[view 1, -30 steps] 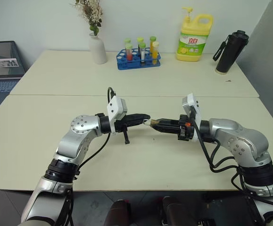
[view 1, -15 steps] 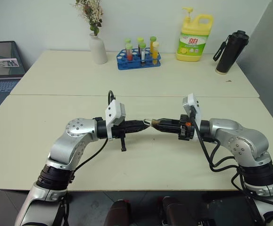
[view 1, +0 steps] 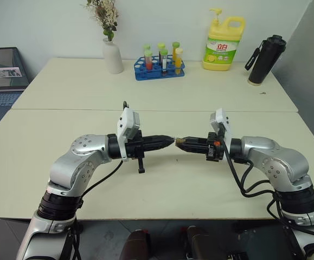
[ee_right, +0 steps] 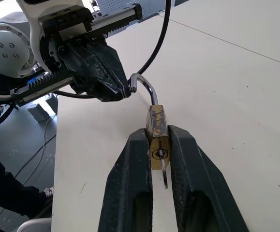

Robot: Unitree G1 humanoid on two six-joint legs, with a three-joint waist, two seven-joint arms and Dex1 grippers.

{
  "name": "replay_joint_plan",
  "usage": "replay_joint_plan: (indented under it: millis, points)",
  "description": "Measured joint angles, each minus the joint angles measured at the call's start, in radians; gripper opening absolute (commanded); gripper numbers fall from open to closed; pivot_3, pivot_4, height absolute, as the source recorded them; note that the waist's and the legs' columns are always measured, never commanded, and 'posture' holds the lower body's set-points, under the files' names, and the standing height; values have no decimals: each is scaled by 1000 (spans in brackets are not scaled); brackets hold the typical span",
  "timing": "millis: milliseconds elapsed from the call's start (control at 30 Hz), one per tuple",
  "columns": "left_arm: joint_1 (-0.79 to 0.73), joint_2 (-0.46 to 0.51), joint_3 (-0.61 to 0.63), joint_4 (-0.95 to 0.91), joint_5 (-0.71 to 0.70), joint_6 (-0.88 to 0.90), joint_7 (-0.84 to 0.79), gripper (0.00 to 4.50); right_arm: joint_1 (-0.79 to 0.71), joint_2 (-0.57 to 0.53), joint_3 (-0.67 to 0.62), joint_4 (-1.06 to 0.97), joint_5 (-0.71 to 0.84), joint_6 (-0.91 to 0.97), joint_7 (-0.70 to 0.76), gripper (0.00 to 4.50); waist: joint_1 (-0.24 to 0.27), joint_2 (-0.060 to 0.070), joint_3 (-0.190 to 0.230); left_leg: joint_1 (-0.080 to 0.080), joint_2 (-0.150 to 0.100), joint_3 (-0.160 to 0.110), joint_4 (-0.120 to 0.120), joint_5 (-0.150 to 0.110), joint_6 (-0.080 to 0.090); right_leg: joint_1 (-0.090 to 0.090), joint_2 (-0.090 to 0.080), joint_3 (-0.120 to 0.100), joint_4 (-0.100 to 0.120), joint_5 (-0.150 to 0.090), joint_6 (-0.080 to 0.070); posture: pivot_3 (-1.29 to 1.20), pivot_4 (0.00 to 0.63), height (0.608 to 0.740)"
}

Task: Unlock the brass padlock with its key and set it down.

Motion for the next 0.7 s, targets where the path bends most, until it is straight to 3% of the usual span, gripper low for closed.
replay_joint_plan:
  millis: [700]
  points:
    - [-8,-22,0,22,42,-38,28,0,7,-2,1,-6,1,2,18,144,0,0,0,0,0,0,0,0,0,0,0,0,0,0,0,0,150,740]
